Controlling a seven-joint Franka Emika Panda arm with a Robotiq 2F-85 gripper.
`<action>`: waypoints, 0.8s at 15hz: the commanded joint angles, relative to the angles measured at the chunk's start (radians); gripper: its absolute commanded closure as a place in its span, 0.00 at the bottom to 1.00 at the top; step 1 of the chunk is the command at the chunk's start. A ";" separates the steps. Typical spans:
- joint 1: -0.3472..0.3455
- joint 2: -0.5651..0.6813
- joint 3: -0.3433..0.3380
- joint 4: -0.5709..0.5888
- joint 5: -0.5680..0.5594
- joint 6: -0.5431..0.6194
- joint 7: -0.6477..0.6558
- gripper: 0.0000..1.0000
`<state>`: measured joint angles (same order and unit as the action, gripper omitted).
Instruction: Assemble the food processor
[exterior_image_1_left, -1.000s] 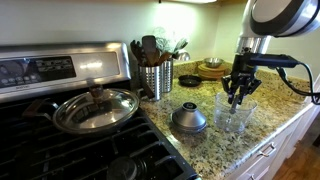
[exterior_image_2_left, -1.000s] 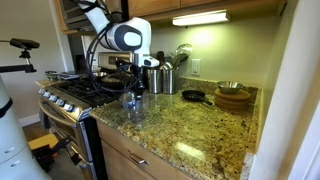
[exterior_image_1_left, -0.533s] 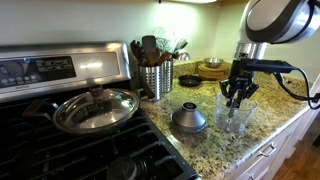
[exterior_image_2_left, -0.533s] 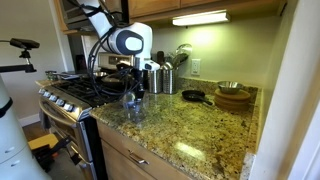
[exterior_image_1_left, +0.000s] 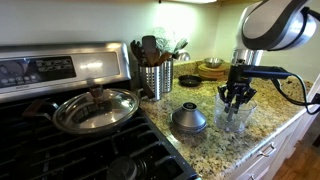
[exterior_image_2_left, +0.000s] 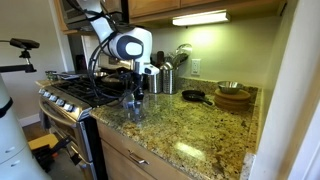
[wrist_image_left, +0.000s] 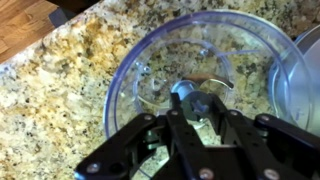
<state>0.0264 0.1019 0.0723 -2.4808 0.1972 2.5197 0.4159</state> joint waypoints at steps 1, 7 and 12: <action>0.015 0.023 -0.010 0.006 0.019 0.028 -0.008 0.44; 0.047 -0.108 0.005 -0.037 -0.016 -0.036 0.024 0.12; 0.062 -0.252 0.032 -0.041 -0.070 -0.117 0.064 0.00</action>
<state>0.0798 -0.0251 0.0956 -2.4856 0.1773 2.4684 0.4243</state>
